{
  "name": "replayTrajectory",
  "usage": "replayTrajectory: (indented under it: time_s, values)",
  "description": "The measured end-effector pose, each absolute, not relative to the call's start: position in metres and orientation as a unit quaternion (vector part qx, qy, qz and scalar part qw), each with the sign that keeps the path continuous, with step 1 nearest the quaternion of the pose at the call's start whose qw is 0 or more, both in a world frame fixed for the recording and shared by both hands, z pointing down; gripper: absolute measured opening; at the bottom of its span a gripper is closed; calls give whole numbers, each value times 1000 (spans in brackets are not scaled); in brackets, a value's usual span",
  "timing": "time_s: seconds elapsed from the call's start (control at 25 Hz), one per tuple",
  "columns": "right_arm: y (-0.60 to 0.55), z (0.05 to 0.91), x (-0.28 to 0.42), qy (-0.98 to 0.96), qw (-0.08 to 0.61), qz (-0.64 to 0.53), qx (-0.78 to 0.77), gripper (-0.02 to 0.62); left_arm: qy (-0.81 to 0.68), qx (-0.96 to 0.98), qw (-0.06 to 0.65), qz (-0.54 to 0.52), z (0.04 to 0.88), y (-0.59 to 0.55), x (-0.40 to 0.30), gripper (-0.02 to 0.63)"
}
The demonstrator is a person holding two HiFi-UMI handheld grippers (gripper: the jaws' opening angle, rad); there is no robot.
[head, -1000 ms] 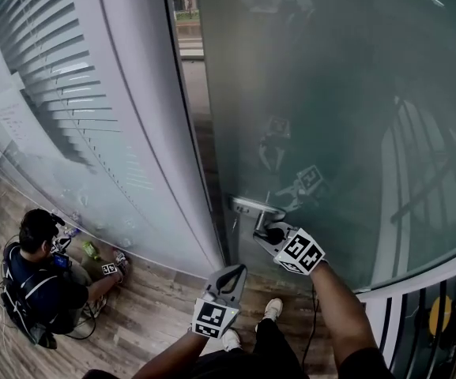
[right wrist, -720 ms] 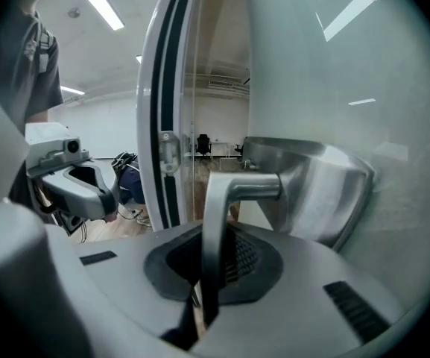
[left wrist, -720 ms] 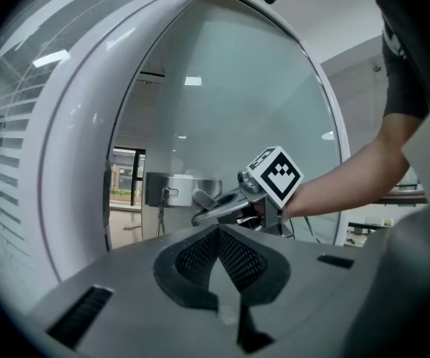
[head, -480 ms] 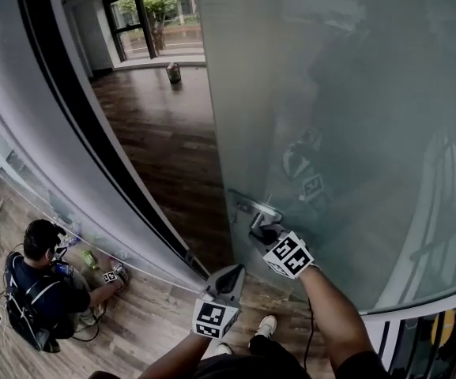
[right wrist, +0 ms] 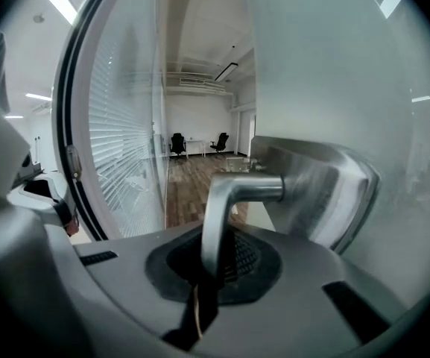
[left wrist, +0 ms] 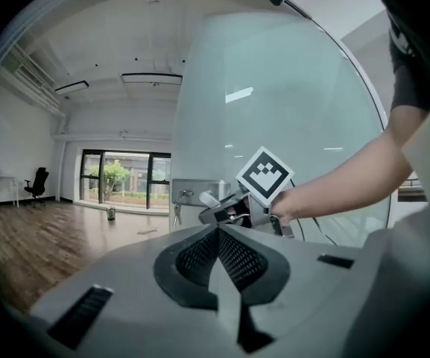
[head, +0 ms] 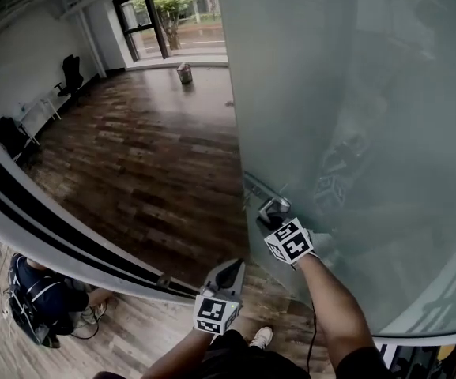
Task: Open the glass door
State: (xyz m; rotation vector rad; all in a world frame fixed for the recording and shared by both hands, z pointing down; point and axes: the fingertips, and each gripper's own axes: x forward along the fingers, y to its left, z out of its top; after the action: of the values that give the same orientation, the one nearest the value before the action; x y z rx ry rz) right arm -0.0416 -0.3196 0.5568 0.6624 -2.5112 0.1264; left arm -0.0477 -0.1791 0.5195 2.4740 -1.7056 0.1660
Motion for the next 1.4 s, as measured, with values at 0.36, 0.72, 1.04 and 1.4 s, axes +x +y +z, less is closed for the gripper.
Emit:
replayTrajectory:
  time_s: [0.36, 0.72, 1.04, 1.4]
  values:
    - [-441, 556, 26, -912, 258, 79, 308, 15, -555, 828, 59, 57, 524, -283, -9, 3]
    - [-557, 561, 115, -880, 253, 105, 387, 15, -530, 844, 74, 49, 533, -391, 28, 3]
    - [-642, 571, 195, -853, 241, 127, 446, 15, -495, 864, 89, 36, 530, -479, 55, 3]
    - [-705, 562, 308, -815, 229, 151, 511, 15, -492, 865, 90, 49, 527, -544, 62, 3]
